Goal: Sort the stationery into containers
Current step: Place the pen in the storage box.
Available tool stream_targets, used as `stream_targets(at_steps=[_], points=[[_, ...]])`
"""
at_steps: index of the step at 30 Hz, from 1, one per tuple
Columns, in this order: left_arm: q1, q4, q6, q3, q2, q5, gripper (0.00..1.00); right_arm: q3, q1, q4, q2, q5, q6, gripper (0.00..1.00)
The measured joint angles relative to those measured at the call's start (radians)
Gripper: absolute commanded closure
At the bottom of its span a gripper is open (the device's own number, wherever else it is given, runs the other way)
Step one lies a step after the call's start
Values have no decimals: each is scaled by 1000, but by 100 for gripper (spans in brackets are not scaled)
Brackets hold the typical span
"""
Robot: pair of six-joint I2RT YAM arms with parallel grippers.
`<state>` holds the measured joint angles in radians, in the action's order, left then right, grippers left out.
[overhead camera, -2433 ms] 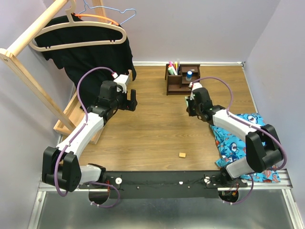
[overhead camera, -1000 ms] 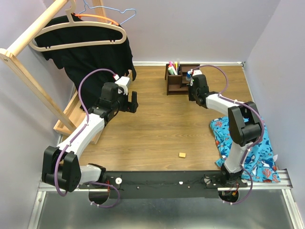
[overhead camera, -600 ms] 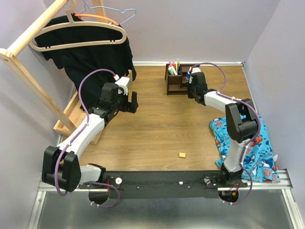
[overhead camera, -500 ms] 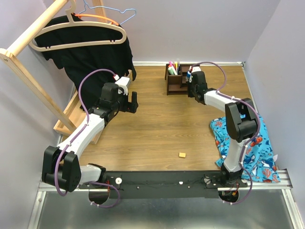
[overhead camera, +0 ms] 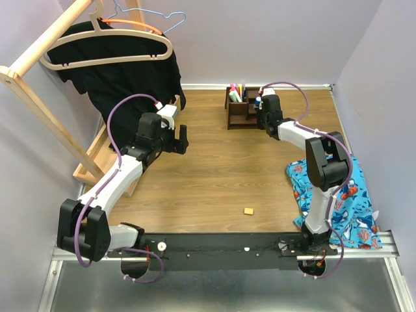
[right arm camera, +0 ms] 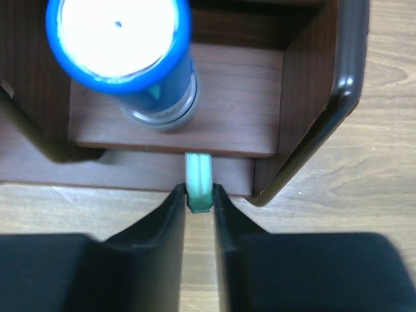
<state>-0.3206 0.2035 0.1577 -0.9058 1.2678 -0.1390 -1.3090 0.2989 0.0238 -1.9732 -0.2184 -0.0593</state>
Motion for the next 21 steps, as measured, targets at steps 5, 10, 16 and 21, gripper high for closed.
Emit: stream_targets(at_steps=[5, 10, 16, 21], points=[[2, 0, 0, 0, 0, 0, 1, -9, -4, 5, -6, -17, 2, 47], [5, 0, 0, 0, 0, 0, 1, -13, -6, 5, -8, -31, 0, 45], [5, -1, 0, 0, 0, 0, 1, -13, -6, 2, -6, -32, -10, 44], [5, -1, 1, 2, 0, 0, 1, 6, -6, -51, 40, -19, -50, 41]])
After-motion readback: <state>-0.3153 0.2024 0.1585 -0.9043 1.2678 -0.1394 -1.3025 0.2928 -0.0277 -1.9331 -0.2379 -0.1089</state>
